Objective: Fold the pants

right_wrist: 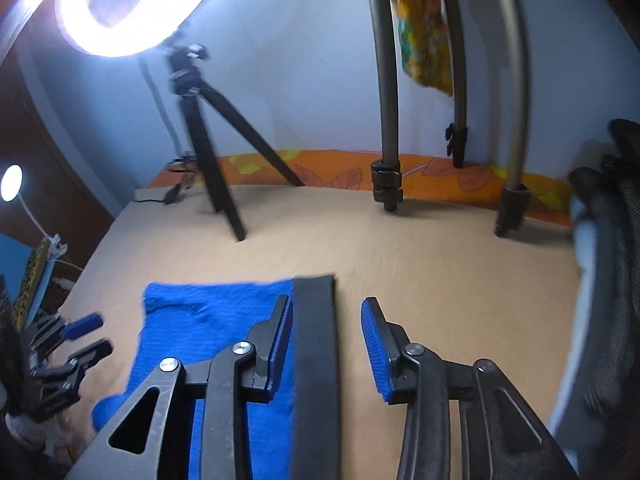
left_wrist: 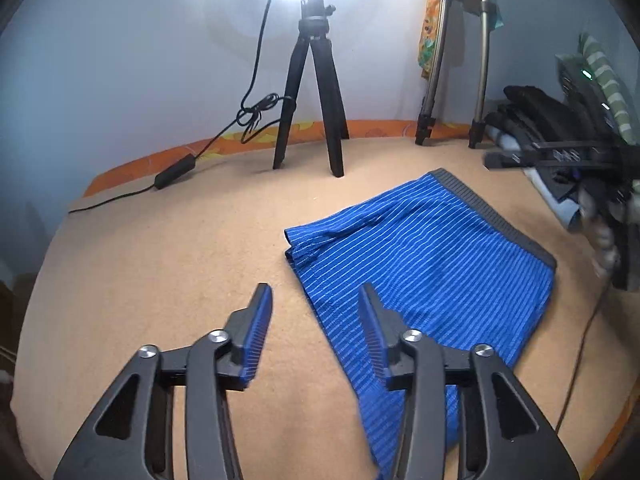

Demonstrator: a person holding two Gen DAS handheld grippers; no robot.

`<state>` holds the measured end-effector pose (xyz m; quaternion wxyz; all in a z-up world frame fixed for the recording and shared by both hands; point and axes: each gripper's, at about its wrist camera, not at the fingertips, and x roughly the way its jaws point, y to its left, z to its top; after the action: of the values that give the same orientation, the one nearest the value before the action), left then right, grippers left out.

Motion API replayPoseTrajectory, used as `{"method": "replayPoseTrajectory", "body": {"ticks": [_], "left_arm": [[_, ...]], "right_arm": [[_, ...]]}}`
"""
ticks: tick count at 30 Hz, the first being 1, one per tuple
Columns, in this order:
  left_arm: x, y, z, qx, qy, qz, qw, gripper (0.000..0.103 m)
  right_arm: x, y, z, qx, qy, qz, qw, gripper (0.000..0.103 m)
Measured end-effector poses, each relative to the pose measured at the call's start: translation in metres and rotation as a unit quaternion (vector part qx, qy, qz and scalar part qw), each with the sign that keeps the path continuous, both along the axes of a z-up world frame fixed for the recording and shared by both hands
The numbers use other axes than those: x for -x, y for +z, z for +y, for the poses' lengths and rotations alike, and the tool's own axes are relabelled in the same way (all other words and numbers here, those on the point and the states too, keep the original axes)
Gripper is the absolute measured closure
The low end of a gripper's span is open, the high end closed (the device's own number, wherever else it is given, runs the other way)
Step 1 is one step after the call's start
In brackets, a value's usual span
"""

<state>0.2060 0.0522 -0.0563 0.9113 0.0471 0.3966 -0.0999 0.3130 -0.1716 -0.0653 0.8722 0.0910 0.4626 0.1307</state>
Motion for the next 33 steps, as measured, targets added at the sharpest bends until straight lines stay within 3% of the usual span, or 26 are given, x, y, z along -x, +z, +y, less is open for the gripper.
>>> {"method": "replayPoseTrajectory", "body": {"ticks": [5,10,15,18,21,33], "left_arm": [[0.016,0.008,-0.006,0.007,-0.012,-0.001,0.9999,0.058],[0.02,0.011,-0.015,0.01,-0.036,0.005,0.9993,0.058],[0.0,0.014,-0.018,0.024,-0.067,0.025,0.9971,0.058],[-0.025,0.019,-0.015,0.045,-0.092,0.057,0.9931,0.058],[-0.052,0.019,-0.016,0.054,-0.114,0.08,0.9887,0.058],[-0.136,-0.021,-0.051,0.036,-0.175,0.161,0.9707,0.058]], "right_arm": [[0.056,0.011,-0.002,-0.024,-0.015,0.023,0.999,0.064],[0.103,0.003,0.001,-0.069,-0.044,0.056,0.995,0.062],[0.138,-0.013,0.015,-0.11,-0.068,0.079,0.988,0.062],[0.156,-0.022,0.023,-0.148,-0.086,0.089,0.981,0.059],[0.165,-0.028,0.031,-0.172,-0.102,0.093,0.975,0.053],[0.151,-0.048,0.052,-0.227,-0.132,0.11,0.959,0.052]]}}
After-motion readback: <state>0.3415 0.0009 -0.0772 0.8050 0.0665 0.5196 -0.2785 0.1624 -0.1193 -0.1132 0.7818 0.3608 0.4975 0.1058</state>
